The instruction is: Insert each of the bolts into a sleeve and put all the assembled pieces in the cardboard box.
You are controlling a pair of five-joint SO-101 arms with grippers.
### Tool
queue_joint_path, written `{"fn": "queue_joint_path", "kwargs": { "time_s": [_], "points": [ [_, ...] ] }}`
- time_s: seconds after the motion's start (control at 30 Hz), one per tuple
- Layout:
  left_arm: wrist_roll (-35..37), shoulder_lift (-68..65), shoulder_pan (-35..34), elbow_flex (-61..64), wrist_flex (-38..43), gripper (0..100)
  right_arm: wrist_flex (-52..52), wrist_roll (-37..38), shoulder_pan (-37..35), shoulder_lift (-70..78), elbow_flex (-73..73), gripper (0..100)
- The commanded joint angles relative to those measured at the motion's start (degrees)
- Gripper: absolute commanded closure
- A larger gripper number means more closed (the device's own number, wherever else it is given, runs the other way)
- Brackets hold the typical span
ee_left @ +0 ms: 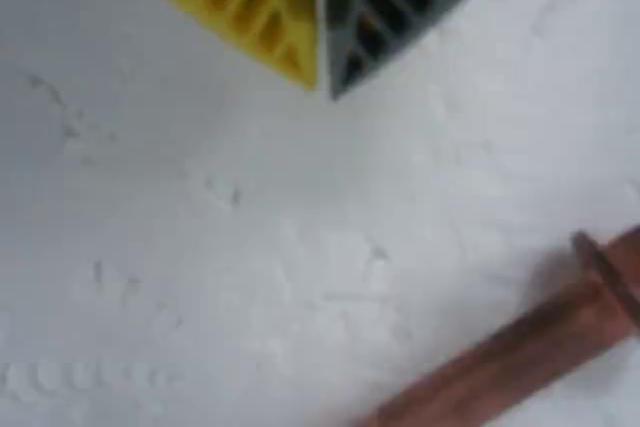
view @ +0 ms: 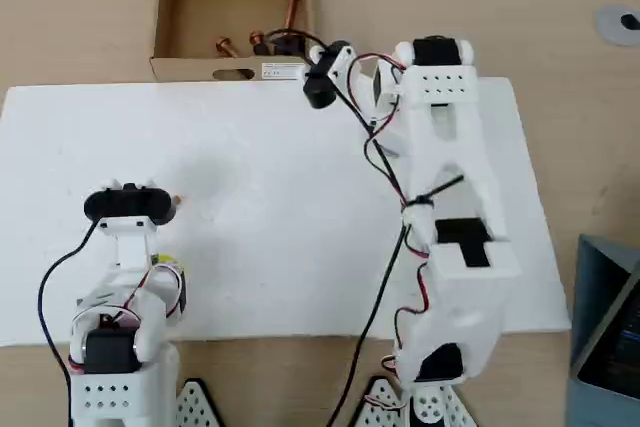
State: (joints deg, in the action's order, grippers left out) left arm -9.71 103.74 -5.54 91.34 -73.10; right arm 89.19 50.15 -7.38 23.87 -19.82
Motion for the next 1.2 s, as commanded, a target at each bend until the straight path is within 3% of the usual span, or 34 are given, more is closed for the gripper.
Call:
{"fn": "queue_joint_path", "kwargs": {
  "time_s": [0.0, 0.77, 1.17],
  "points": [
    [-0.62, 0.31, 0.18, -0.18, 0.79, 100, -0.62, 1.93, 0.84, 2.42, -6.11, 81.3],
    [-0.62, 0.31, 0.18, -0.18, 0.79, 100, 5.36, 6.86, 2.51, 26.51, -34.95, 80.2],
    [-0.62, 0.31, 0.18, -0.18, 0.79, 100, 5.89, 6.77, 0.57, 33.01, -38.46, 80.2]
  ]
}}
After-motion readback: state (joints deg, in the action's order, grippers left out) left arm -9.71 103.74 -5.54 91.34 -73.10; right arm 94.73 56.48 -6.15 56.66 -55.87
